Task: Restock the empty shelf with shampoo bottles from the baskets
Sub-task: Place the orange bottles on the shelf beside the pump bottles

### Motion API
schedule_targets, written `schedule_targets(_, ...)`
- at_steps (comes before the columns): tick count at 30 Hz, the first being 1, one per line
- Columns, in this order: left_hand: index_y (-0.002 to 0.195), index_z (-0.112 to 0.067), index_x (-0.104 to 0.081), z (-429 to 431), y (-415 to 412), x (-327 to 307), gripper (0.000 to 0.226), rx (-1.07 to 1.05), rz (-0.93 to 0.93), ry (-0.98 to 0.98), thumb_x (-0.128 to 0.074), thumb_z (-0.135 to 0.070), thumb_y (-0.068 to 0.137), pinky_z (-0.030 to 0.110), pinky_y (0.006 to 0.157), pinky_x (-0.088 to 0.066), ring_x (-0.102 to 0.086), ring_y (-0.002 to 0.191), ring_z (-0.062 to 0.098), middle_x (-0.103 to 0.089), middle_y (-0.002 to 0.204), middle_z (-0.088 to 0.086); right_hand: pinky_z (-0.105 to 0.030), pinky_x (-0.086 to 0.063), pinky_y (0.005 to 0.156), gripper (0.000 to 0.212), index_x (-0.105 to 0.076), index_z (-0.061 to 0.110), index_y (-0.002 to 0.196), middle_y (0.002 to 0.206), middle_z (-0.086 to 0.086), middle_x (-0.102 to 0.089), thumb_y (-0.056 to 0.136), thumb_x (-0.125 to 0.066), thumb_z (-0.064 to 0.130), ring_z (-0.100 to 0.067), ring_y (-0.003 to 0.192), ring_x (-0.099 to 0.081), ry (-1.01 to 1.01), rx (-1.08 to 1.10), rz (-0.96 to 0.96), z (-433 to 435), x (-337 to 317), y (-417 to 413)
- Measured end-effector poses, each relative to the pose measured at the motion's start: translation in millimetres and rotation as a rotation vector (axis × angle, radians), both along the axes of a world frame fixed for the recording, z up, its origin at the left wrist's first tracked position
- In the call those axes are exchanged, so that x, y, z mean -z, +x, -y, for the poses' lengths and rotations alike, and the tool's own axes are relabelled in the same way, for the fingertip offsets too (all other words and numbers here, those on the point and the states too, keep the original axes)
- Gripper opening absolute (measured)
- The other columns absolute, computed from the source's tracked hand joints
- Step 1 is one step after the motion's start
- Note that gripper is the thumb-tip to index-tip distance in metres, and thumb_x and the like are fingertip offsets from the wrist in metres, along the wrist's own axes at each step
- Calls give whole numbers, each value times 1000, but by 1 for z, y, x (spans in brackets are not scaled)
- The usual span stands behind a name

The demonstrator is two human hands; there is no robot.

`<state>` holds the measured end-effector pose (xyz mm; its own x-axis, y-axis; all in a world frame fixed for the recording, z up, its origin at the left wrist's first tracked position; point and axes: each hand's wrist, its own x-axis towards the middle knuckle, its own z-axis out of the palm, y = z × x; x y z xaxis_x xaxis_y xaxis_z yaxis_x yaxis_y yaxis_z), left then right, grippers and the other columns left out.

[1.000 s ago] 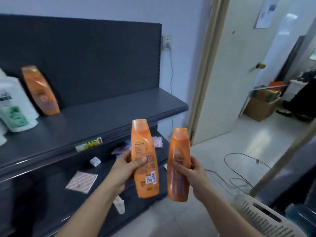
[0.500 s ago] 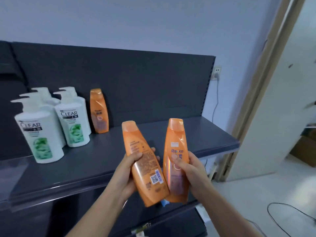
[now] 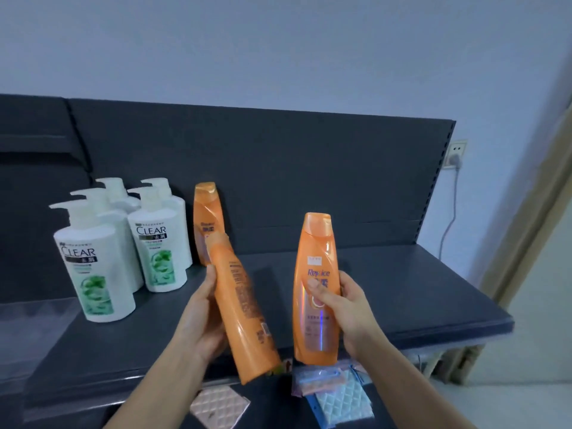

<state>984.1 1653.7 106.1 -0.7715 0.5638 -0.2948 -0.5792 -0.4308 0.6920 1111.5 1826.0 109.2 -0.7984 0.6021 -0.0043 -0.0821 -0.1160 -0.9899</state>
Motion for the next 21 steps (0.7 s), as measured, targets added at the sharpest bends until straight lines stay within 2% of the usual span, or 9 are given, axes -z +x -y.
schedule_targets(3, 105, -9, -66, -7, -18, -3, 50, -13, -31, -3, -65, -50, 77, 46, 74, -51, -64, 75, 30, -68, 80, 13, -30, -58, 70, 35, -65, 10, 107, 92, -6, -75, 78, -79, 22, -18, 81, -72, 30, -75, -10, -19, -3, -23)
schedule_targets(5, 114, -10, -64, -12, -30, -4, 55, -25, -45, 5, -70, -45, 73, 46, 78, -51, -64, 79, 30, -67, 84, 12, -25, -56, 67, 34, -65, 13, 106, 90, -2, -75, 78, -80, 23, -14, 79, -73, 66, -116, -6, -31, -5, -39)
schedule_targets(7, 116, -11, -63, -21, -43, -9, 49, -79, -85, -10, -70, -37, 75, 47, 83, -49, -63, 88, 28, -68, 92, 10, -25, -54, 70, 33, -64, 17, 105, 91, 0, -75, 78, -81, 23, -12, 80, -73, 106, -149, 1, -43, -7, -58)
schedule_targets(9, 115, -12, -63, -30, -50, -16, 47, -150, -170, -81, -71, -31, 72, 44, 81, -50, -63, 95, 26, -69, 101, 9, -26, -54, 73, 35, -63, 19, 106, 92, 2, -75, 77, -82, 24, -12, 83, -73, 138, -176, 4, -54, -9, -76)
schedule_targets(12, 107, -14, -63, -41, -55, -22, 42, -232, -326, -220, -71, -32, 70, 38, 71, -51, -66, 91, 24, -70, 100, 9, -32, -56, 82, 37, -62, 20, 107, 97, 0, -75, 77, -82, 23, -16, 91, -72, 154, -214, 8, -67, -7, -97)
schedule_targets(15, 108, -17, -59, -46, -60, -23, 29, -295, -395, -315, -64, -32, 84, 36, 70, -51, -66, 95, 23, -70, 102, 8, -36, -57, 85, 38, -61, 20, 106, 98, -1, -75, 76, -84, 21, -17, 92, -73, 169, -252, 15, -76, -5, -114)
schedule_targets(17, 114, -17, -57, -46, -66, -23, 30, -320, -424, -346, -61, -31, 87, 35, 70, -51, -66, 96, 23, -69, 104, 7, -36, -58, 84, 38, -61, 20, 105, 98, 0, -75, 75, -84, 18, -17, 91, -73, 167, -271, 15, -78, -4, -125)
schedule_targets(21, 109, -20, -56, -43, -78, -24, 21, -367, -489, -370, -61, -22, 89, 31, 68, -50, -66, 93, 19, -69, 101, 4, -37, -58, 84, 39, -62, 19, 104, 97, 0, -74, 73, -85, 14, -17, 93, -72, 147, -289, 15, -74, 0, -143)
